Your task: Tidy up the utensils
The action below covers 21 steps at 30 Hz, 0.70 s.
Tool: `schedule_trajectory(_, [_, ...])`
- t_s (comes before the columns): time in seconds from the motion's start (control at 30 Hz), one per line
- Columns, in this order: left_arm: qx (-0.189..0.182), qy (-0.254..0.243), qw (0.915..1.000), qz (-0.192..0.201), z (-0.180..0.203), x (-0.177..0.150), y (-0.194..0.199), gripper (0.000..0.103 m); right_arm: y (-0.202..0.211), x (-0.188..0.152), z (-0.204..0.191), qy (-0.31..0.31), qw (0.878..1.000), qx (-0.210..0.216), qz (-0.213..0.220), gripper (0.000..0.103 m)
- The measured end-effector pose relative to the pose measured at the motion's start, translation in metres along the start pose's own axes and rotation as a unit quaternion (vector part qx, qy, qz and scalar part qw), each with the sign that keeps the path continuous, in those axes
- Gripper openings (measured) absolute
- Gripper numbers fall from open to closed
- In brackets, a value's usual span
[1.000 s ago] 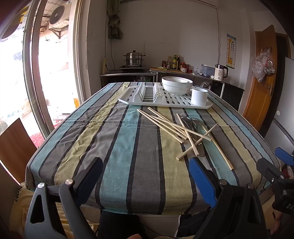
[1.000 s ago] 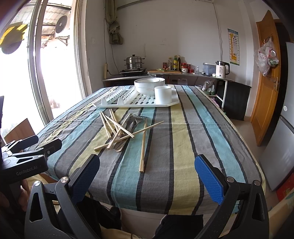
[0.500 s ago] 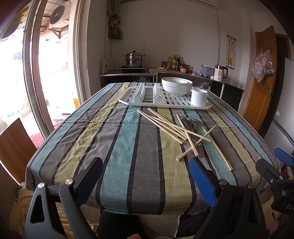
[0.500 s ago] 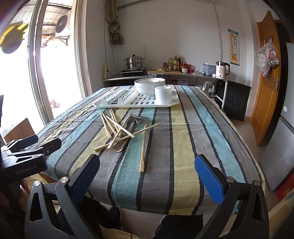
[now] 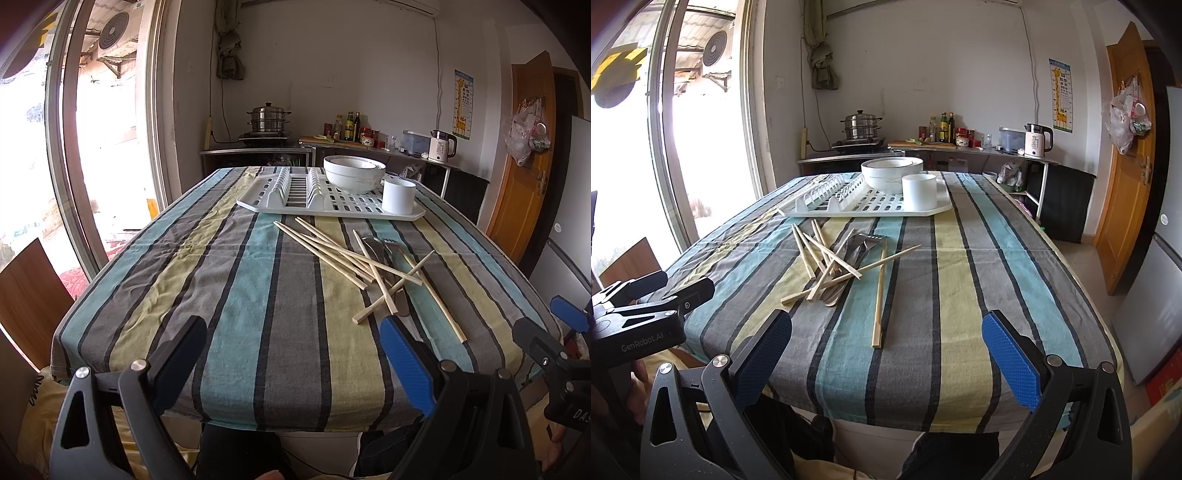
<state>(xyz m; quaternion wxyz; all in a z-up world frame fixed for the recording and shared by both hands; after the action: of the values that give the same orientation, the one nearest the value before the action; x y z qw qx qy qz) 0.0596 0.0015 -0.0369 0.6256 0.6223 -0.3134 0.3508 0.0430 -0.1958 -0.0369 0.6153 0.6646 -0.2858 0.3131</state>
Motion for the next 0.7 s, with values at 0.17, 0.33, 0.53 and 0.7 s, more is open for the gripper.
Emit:
schedule_trajectory(0.17, [-0.001, 0.002, 1.0000, -0.001, 0.0007, 0.0003, 0.0009, 0.096, 0.0000, 0.0005, 0.0000, 0.000, 1.000, 0.000, 0.000, 0.103])
schedule_trajectory(0.33, [-0.003, 0.001, 1.0000, -0.001, 0.0011, 0.0005, 0.0012, 0.096, 0.0005, 0.0006, -0.0003, 0.001, 1.000, 0.000, 0.001, 0.103])
schedule_trajectory(0.53, [-0.004, 0.000, 1.0000, -0.003, 0.0006, 0.0002, 0.0000, 0.096, 0.0003, 0.0009, -0.0002, 0.000, 1.000, -0.001, 0.000, 0.103])
schedule_trajectory(0.7, [-0.006, 0.001, 1.0000, -0.006, 0.0003, -0.0017, -0.0017, 0.096, -0.0004, 0.0007, -0.0005, 0.000, 1.000, 0.000, -0.001, 0.103])
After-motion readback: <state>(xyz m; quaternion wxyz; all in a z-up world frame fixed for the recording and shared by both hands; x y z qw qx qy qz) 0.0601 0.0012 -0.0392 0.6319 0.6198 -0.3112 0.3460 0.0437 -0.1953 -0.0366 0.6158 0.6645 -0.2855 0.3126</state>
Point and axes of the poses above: each gripper's, at about its wrist camera, not at the fingertips, and y roughly against the way its jaws point, z to its right, x to its top, the point moved 8 cm from there along -y, roughly the way its jaws point, and after that the axes turned 1 degree about x, right-handed, at the moved point
